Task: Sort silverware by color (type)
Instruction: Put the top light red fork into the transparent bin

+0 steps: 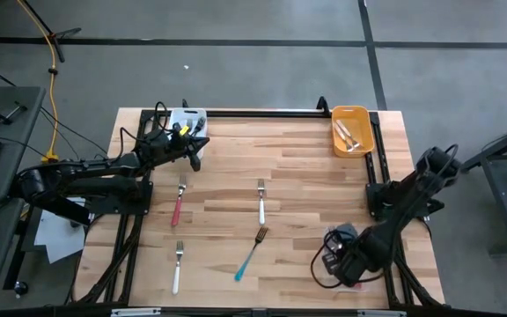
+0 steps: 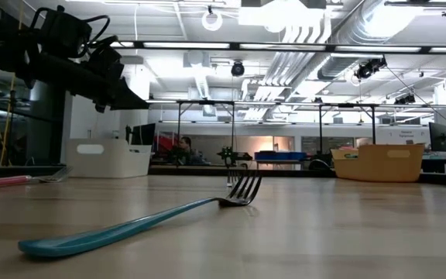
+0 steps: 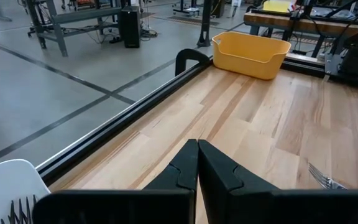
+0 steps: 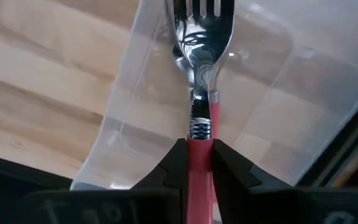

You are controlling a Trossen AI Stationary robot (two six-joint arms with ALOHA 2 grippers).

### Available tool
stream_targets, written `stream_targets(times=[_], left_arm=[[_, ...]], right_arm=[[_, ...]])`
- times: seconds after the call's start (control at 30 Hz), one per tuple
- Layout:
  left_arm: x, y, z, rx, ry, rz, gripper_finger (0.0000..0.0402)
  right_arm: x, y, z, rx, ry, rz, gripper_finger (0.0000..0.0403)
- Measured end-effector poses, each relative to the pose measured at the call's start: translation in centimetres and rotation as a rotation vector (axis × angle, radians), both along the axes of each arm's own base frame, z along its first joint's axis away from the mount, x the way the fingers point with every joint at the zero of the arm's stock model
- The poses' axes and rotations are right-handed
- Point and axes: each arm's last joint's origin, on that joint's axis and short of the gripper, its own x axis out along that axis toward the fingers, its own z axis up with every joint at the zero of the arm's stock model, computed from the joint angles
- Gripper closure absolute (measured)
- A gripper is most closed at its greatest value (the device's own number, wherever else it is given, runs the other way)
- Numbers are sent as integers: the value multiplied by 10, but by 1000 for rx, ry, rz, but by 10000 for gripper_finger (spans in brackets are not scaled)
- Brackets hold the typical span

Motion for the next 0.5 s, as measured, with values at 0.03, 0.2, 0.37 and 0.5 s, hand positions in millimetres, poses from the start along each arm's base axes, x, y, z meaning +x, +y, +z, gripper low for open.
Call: stream_targets(times=[0.03, 0.2, 0.37, 0.5], left_arm=[[0, 0, 0, 0, 0, 0, 401], [0, 0, 0, -1, 0, 0, 401], [0, 0, 0, -3, 0, 1, 401], [0, 0, 0, -4, 2, 0, 401]], right_arm=[[2, 1, -2, 7, -3, 0, 361], [7, 7, -9, 3, -16, 0, 361], [10, 12, -21, 0, 38, -4, 361], [10, 14, -35, 34, 73, 0, 361]])
